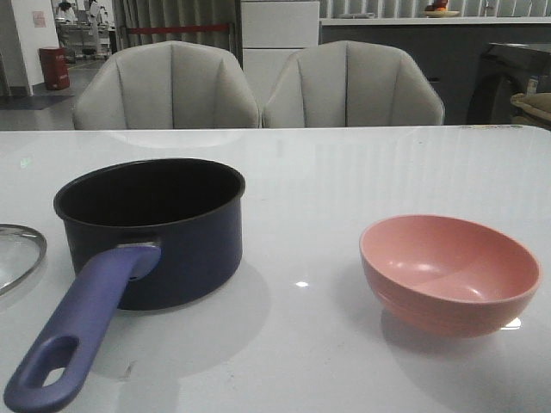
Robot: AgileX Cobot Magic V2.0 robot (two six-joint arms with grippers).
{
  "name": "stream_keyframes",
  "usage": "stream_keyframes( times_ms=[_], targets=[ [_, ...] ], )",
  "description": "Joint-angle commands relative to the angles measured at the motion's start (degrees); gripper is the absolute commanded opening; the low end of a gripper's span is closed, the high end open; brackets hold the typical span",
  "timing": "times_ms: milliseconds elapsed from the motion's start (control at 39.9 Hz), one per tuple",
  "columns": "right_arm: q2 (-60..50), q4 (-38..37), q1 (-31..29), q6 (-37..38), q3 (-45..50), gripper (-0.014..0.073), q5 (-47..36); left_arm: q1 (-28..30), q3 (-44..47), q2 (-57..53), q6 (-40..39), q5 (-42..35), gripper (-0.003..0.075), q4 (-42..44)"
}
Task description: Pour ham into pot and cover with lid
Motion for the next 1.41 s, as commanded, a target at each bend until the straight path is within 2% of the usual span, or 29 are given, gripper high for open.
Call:
stream_keyframes(
  times_ms=[0,125,376,552,652,1054,1255,1380],
  targets=[
    [0.3,-0.6,0.1,-0.4,-1.6,0.0148,-4.3,2.4,-6.5,6.1,-1.3,0.3,0.0599,-0.1],
    [0.3,-0.6,0.1,-0.4,-1.6,0.0148,-4.3,3.8,-13.2,14.9,-1.3,7.9,0.0599,-0.8],
    [0.3,-0.6,0.1,-0.4,-1.6,0.0148,-4.3,3.7,-25.3,29.4,-1.2,15.4,0.0601,-3.4],
    [0.3,-0.6,0.1,-0.4,-1.6,0.0148,-4.3,3.7,-32.5,38.9,2.1,21.9,0.0678,-3.6],
    [0.3,-0.6,0.1,-0.4,-1.6,0.0148,-4.3,3.7,-35.9,43.5,2.1,26.3,0.0682,-1.5],
    [0.3,-0.6,0.1,-0.4,-1.6,0.0148,-4.3,3.8,-45.0,56.4,3.5,29.1,0.0682,-1.3],
    [0.3,-0.6,0.1,-0.4,-1.6,0.0148,-4.3,4.2,-45.3,59.8,3.9,29.3,0.0682,-1.5],
    [0.3,-0.6,0.1,-0.4,-1.6,0.0148,-4.3,6.1,-45.5,61.9,6.3,29.4,0.0682,-5.0]
  ],
)
